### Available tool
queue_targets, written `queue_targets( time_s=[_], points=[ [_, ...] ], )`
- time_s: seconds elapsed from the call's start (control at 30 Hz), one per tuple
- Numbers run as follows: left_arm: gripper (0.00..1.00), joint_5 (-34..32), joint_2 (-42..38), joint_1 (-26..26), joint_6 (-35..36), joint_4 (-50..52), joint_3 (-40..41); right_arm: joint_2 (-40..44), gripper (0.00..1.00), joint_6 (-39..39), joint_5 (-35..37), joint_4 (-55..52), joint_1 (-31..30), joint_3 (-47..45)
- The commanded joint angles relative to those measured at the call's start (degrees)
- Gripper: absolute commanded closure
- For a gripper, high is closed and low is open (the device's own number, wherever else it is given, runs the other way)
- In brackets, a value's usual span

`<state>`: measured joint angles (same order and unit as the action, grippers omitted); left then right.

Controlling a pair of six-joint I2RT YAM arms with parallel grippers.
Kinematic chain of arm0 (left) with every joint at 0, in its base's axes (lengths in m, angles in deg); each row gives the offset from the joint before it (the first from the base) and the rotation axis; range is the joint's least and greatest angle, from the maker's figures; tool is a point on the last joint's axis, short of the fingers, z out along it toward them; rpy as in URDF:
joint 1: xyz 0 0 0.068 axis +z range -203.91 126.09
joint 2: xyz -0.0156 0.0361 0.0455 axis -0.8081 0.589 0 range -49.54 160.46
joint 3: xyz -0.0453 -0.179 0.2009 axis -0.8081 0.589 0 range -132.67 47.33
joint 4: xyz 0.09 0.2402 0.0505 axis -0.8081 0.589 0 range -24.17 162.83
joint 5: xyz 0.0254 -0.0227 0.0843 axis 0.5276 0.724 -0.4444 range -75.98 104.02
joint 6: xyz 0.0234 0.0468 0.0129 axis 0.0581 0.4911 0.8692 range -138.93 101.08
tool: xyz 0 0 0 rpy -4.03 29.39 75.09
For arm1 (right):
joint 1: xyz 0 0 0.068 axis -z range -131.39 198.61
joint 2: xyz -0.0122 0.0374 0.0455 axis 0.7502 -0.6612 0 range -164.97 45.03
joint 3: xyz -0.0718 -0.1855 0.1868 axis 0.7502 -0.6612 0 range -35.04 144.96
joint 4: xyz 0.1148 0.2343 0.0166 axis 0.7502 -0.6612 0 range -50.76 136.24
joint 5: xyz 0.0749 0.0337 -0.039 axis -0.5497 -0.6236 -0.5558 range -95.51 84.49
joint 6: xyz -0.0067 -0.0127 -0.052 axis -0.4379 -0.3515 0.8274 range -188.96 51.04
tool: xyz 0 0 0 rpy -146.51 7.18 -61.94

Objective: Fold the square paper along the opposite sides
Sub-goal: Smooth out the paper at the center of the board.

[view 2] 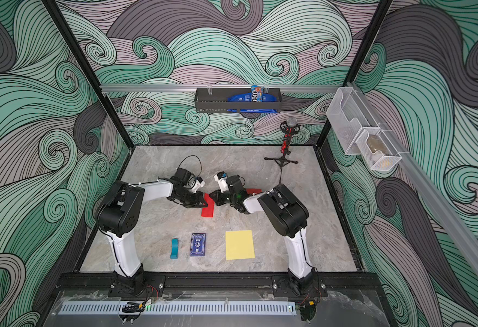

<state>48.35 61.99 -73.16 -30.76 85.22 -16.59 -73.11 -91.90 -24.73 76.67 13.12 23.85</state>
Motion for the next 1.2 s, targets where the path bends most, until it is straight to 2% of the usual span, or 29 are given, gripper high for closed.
queue_targets(
  time_s=[0.0, 0.27, 0.43, 0.6, 0.7, 0.87, 1.17],
  points=[
    [1.0, -3.21, 1.15, -0.27, -0.21, 2.41, 2.22, -1.23, 0.9, 0.43, -0.49, 0.67, 0.32, 0.61],
    [1.0, -2.95, 0.93, -0.24, -0.38, 2.28, 2.33, -5.67, 0.92, -1.14, -1.48, 1.61, 2.46, -0.34],
    [1.0, -2.95, 0.82, -0.27, -0.38, 2.13, 2.46, -4.44, 0.91, -1.11, -0.24, -0.79, 4.43, -0.38],
    [1.0, -3.11, 0.64, -0.27, -0.47, 1.98, 2.4, -1.88, 0.87, 0.74, -0.55, -4.01, 4.65, 0.9],
    [1.0, -3.21, 0.73, -0.25, -0.69, 1.89, 2.33, 2.01, 0.85, 4.12, -1.05, -2.3, 2.61, -1.74],
    [1.0, -3.21, 1.19, -0.27, -0.84, 1.67, 2.22, 7.95, 0.87, 8.65, 0.23, 7.85, -1.57, -10.84],
    [1.0, -3.95, 0.98, -0.22, -1.32, 1.3, 2.31, 3.74, 0.89, 14.64, 0.31, 3.61, -3.89, -11.57]
  ],
)
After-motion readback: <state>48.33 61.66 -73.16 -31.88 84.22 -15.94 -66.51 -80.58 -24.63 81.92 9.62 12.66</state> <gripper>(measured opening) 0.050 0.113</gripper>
